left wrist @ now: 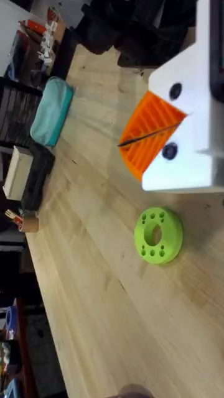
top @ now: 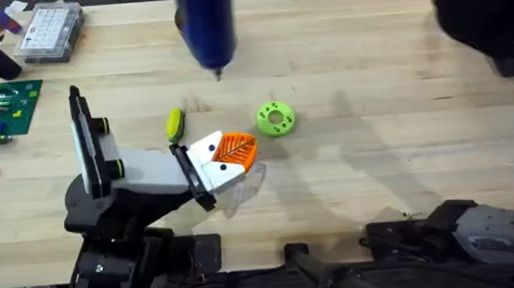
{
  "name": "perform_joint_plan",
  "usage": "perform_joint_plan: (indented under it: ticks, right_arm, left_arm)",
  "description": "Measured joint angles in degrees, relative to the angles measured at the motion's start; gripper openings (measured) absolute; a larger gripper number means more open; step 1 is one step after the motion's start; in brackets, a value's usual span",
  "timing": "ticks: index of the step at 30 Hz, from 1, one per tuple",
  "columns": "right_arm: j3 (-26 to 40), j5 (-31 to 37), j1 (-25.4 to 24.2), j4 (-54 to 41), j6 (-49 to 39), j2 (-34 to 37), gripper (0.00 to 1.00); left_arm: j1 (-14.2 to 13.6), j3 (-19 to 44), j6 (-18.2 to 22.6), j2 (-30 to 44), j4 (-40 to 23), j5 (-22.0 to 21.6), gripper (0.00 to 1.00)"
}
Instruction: Pick up the gripper from the table and insert it into the empty holder that is missing its gripper. Then pick up a screw, insert it into the mounting hole, and use the screwdriver to tighten it. Finally, clean up the table by picking up the vegetable and placing it into the bucket.
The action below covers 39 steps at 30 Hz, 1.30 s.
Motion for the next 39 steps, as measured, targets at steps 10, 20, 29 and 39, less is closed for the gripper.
perform_joint_plan:
  ticks: [10,20,29,39]
  right_arm:
    - [2.84,-3.35,5.07,4.66,0.44,4.31,0.043]
    - [3.36,-4.07,7.57,5.48,0.40,4.31,0.043]
    - [3.36,-4.79,8.06,5.53,-0.13,4.31,0.044]
    - [3.36,-6.34,8.06,5.55,-0.91,4.31,0.043]
  left_arm:
    - [0.00,0.00,0.00,0.00,0.00,0.00,0.012]
    - [0.00,0.00,0.00,0.00,0.02,0.00,0.012]
    - [0.00,0.00,0.00,0.00,0.00,0.00,0.012]
    - [0.00,0.00,0.00,0.00,0.00,0.00,0.012]
